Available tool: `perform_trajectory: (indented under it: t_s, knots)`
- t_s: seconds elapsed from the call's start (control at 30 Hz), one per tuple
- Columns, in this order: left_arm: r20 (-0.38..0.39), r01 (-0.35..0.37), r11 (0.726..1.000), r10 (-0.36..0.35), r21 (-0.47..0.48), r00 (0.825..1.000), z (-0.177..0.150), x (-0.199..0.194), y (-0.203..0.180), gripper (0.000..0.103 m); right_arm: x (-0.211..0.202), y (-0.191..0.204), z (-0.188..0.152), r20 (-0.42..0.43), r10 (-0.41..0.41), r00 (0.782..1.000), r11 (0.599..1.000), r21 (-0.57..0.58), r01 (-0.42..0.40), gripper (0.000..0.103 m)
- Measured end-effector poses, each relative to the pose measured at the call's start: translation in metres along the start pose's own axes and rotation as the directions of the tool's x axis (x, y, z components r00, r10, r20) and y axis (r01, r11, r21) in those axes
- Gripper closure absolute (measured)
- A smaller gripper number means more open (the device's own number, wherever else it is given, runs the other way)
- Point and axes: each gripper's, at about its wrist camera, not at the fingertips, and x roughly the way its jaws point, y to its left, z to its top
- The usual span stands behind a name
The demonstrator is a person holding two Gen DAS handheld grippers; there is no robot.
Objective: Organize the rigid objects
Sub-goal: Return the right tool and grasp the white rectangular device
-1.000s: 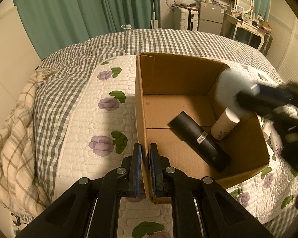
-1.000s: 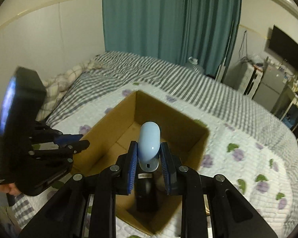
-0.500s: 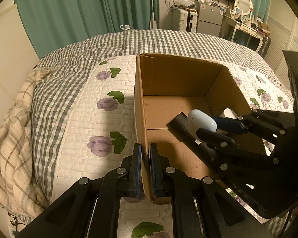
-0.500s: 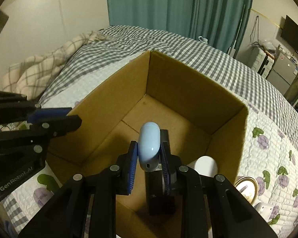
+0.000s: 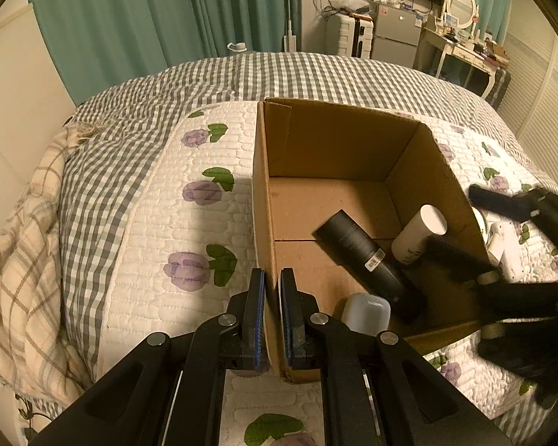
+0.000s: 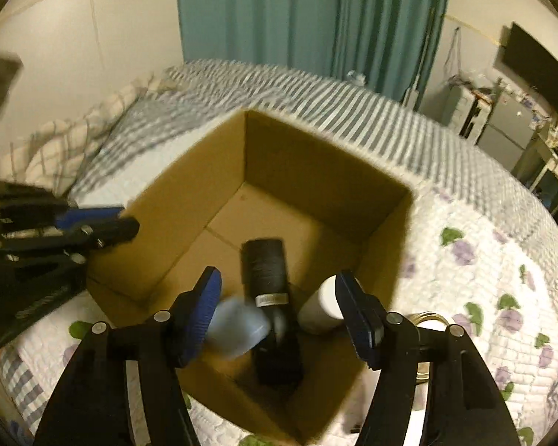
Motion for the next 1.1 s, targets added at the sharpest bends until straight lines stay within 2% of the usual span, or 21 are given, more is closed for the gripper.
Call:
perform_trajectory:
  t_s: [0.1,0.17,0.23,0.37,0.53,0.77,0.87,1.1]
  knots:
    - [-0.003,-0.005,1.000,0.005,0.001,1.000,0.001,-0.001,-0.002,0.095,-0.026,-0.011,0.004,0.036,-0.037,0.999,0.999,0.002,0.037,0.035]
    - [-0.004,-0.009,1.000,0.009,0.000,1.000,0.001,-0.002,-0.002,0.095,-0.048,-0.024,0.006,0.071,-0.068,0.995,0.998,0.022,0.066,0.018]
    - [-0.005,-0.012,1.000,0.012,-0.001,1.000,0.001,-0.001,-0.002,0.095,-0.069,-0.039,0.007,0.105,-0.093,0.990,0.995,0.052,0.088,0.013]
    - [-0.010,-0.015,1.000,0.015,-0.003,1.000,0.002,0.000,-0.002,0.095,-0.104,-0.074,0.002,0.121,-0.153,0.981,0.983,0.117,0.139,0.010]
    - [-0.012,-0.027,1.000,0.027,0.000,1.000,0.003,0.000,-0.003,0.095,-0.129,-0.115,-0.021,0.087,-0.266,0.960,0.953,0.173,0.248,0.010]
    - [-0.014,-0.032,0.999,0.032,0.003,0.999,0.003,0.000,-0.004,0.095,-0.116,-0.155,-0.068,-0.018,-0.307,0.952,0.920,0.250,0.301,0.010]
    - [-0.014,-0.032,0.999,0.032,0.002,0.999,0.003,0.000,-0.004,0.095,-0.098,-0.167,-0.089,-0.067,-0.304,0.950,0.909,0.279,0.311,0.010]
    - [-0.015,-0.041,0.999,0.041,0.008,0.999,0.003,0.000,-0.004,0.095,-0.048,-0.186,-0.133,-0.177,-0.321,0.930,0.888,0.285,0.361,0.010]
